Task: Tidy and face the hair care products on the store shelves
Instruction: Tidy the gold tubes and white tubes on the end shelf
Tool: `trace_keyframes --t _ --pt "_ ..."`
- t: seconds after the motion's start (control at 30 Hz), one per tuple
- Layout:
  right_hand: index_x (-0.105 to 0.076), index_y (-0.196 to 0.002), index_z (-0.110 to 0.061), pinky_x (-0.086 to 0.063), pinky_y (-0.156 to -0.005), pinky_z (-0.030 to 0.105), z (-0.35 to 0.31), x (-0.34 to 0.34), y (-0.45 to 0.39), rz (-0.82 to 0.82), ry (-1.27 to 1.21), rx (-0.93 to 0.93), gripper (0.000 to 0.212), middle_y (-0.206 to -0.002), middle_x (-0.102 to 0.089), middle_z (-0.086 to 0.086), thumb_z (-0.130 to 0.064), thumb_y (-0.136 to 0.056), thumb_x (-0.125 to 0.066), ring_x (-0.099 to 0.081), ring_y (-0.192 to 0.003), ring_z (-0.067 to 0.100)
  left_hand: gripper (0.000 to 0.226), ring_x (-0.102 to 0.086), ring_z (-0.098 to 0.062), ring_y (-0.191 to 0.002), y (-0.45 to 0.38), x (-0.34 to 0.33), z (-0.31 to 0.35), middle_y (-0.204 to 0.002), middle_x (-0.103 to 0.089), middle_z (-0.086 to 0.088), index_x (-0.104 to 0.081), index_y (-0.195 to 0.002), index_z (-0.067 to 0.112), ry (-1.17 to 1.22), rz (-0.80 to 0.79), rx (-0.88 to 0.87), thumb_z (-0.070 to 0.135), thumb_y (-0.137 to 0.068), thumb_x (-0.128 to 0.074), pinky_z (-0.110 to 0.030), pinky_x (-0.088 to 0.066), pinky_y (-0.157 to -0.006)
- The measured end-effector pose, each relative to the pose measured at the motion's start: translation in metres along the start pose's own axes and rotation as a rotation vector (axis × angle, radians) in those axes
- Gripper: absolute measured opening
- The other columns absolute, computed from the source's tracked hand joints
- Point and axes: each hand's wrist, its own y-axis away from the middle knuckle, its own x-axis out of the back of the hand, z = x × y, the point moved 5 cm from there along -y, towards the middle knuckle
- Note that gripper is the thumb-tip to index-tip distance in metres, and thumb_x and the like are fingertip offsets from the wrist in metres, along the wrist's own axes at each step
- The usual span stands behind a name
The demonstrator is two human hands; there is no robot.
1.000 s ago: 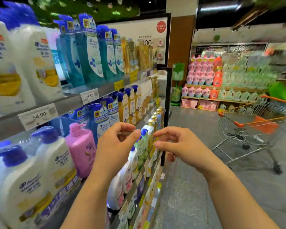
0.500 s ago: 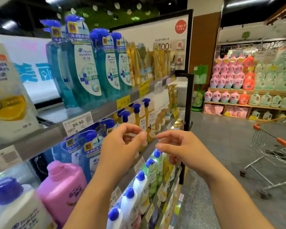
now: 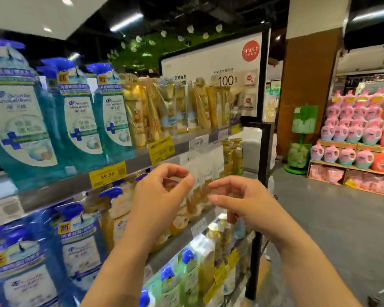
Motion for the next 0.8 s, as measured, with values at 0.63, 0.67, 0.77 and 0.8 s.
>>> trace_keyframes --t 0.63,0.67,0.77,0.8 --pt "-0.075 -0.101 -0.026 -0.051 -0.054 0.024 0.017 0.088 -0.175 -0.144 -0.009 0.146 0.016 -0.084 -0.073 -0.011 -0.023 -0.086 -0.08 -0.061 -0.052 0.016 0.009 -0.064 0.004 -0.079 -0.126 -0.076 0.025 -0.086 -0.068 0.019 -0.064 -0.092 0.038 -0.274 0.173 -0.078 0.043 -0.086 -0.069 -0.022 -0.056 -0.066" --pt "-0.074 -0.1 -0.027 -0.051 -0.054 0.024 0.013 0.088 -0.188 -0.152 -0.001 0.167 0.016 -0.083 -0.073 -0.013 -0.024 -0.085 -0.08 -0.062 -0.052 0.016 0.009 -0.064 0.004 -0.079 -0.137 -0.076 0.024 -0.086 -0.068 0.02 -0.064 -0.092 0.038 -0.286 0.188 -0.091 0.043 -0.086 -0.068 -0.022 -0.056 -0.065" --pt "-0.074 -0.1 -0.027 -0.051 -0.055 0.024 0.001 0.09 -0.227 -0.159 0.012 0.238 0.017 -0.086 -0.075 -0.008 -0.025 -0.085 -0.08 -0.065 -0.055 0.025 0.009 -0.063 0.003 -0.079 -0.165 -0.076 0.024 -0.087 -0.067 0.02 -0.065 -0.092 0.037 -0.331 0.236 -0.135 0.043 -0.086 -0.068 -0.019 -0.053 -0.064" --pt "-0.074 -0.1 -0.027 -0.052 -0.055 0.024 -0.003 0.092 -0.24 -0.151 0.017 0.26 0.017 -0.088 -0.076 -0.007 -0.025 -0.085 -0.08 -0.067 -0.059 0.029 0.01 -0.063 0.004 -0.08 -0.174 -0.076 0.025 -0.088 -0.067 0.02 -0.065 -0.093 0.036 -0.354 0.244 -0.154 0.042 -0.086 -0.068 -0.015 -0.05 -0.062"
